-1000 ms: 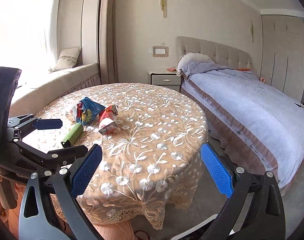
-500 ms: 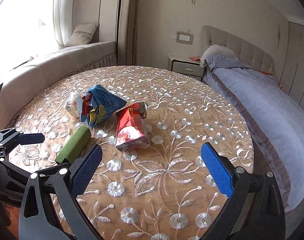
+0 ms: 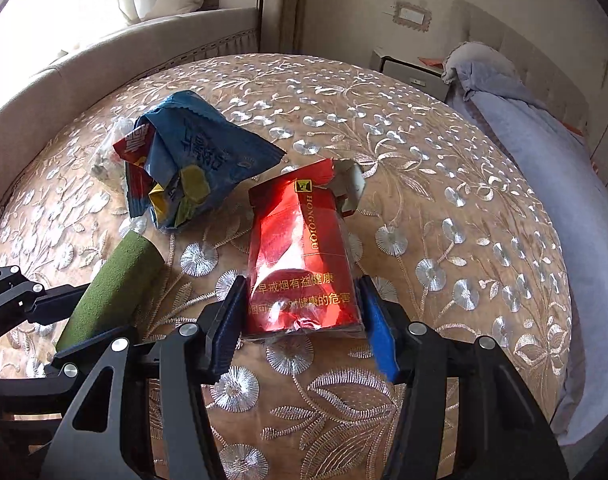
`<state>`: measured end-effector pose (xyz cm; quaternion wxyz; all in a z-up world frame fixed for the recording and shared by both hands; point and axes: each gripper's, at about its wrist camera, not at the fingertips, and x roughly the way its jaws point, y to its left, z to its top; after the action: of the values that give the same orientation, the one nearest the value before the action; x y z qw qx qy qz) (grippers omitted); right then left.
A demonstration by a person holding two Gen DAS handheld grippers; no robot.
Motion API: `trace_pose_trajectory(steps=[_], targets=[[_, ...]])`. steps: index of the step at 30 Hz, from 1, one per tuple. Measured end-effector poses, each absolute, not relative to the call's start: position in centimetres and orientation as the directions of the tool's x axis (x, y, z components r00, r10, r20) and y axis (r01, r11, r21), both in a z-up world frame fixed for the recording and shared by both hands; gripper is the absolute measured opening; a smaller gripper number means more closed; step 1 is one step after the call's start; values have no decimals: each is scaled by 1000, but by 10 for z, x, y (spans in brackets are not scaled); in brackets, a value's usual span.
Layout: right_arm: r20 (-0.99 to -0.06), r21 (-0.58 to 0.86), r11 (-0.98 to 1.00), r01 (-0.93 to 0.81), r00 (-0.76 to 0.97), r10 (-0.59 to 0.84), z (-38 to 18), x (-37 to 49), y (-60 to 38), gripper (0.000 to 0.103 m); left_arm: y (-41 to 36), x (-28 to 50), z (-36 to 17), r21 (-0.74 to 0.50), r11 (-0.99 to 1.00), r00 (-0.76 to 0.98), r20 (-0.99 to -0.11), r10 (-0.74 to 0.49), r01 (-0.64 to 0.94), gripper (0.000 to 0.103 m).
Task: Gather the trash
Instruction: 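Grasp the green tube with the left tool while the right tool grasps the red pack, then carry the green tube and red pack over the bin and open both tools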
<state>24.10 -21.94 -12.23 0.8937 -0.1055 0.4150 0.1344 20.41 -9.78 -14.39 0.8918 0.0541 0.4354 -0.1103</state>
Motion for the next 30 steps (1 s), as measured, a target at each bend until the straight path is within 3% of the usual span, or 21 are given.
trace_pose_trajectory(steps=[4,14,30], targets=[[-738,-64,950,-305,655,160,-117,226,-226,57,-91,201,-141,-61,966,592,-779,-204,253,25],[-655,-35,968,-250,737,167,-84,154,-262,57,-101,159,-103,-29,958,670,-708,-222,286,25],[-582,-59,995,-76,813,28,-61,47,-331,57,-180,94,-69,29,876,683,-639,-354,481,25]])
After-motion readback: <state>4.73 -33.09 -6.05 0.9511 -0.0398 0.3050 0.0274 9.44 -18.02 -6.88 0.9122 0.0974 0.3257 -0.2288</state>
